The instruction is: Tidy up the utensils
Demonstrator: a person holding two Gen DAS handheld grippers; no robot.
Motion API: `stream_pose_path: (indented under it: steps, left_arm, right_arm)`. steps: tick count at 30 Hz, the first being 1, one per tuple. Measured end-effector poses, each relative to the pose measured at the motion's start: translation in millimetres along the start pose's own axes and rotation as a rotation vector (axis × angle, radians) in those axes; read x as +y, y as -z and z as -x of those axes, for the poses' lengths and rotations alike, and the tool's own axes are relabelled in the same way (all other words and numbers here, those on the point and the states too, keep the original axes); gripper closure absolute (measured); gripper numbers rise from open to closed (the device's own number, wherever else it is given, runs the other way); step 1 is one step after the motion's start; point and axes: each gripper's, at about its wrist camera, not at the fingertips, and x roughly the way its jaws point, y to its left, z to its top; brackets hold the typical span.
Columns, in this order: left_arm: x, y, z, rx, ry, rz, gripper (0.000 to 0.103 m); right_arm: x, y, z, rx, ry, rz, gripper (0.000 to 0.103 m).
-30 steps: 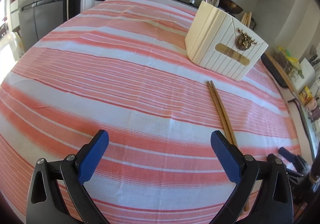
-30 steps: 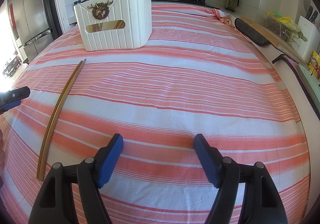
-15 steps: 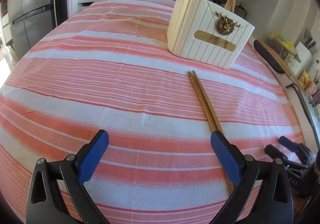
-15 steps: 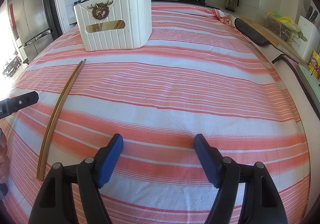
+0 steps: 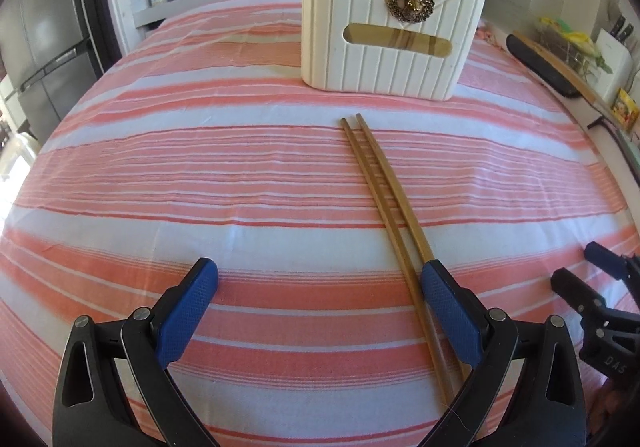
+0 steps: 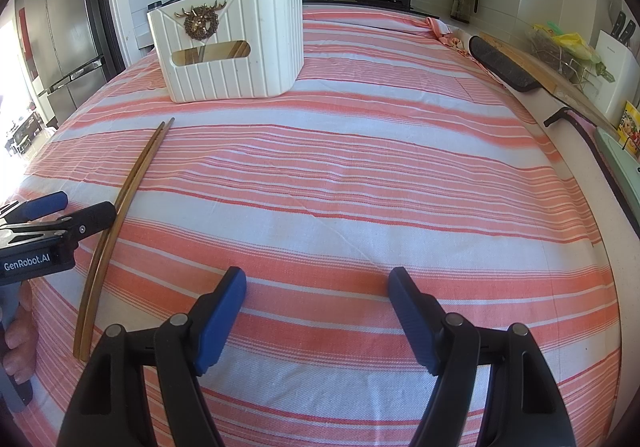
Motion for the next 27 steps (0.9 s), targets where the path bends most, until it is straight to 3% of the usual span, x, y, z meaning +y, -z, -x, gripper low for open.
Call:
stream_pose_path:
  steps: [1, 3, 6, 16, 19, 21, 23, 27]
  left_arm:
    - [-0.1, 0.0, 0.2, -0.001, -0.005, -0.002, 0.004]
    - [-3.9, 1.9, 2.6, -0.007, -0.025, -0.031, 0.021]
    - [-9.4, 3.5, 7.1, -0.016, -0.002, -0.066, 0.037]
    - [-7.5, 6.0, 11.5, -0.019, 0.011, -0.080, 0.051]
    - [-7.7, 7.1, 13.4, -0.021, 0.019, -0.097, 0.067]
    - [-8.0, 8.2, 14.8, -0.021, 0.025, -0.115, 0.095]
    - [-4.8, 9.5, 17.0, -0.015, 0.027, -0.127, 0.096]
    - [23.9, 10.9, 20.4, 0.005, 0.035, -0.089, 0.098]
  right_arm:
    - [0.0, 0.0, 0.0, 0.000, 0.000, 0.000, 0.028]
    - [0.1, 0.0, 0.0, 0.000, 0.000, 0.000, 0.028]
    - [0.1, 0.0, -0.1, 0.000, 0.000, 0.000, 0.028]
    - [-0.2, 0.5, -0.1, 0.000, 0.002, 0.001, 0.028]
    - [0.2, 0.2, -0.3, 0.000, 0.005, 0.003, 0.028]
    - [0.2, -0.1, -0.7, 0.001, 0.004, 0.002, 0.028]
    - [1.1, -1.3, 1.8, 0.012, -0.002, -0.011, 0.028]
    - [26.9, -9.8, 27.6, 0.012, -0.214, -0.048, 0.028]
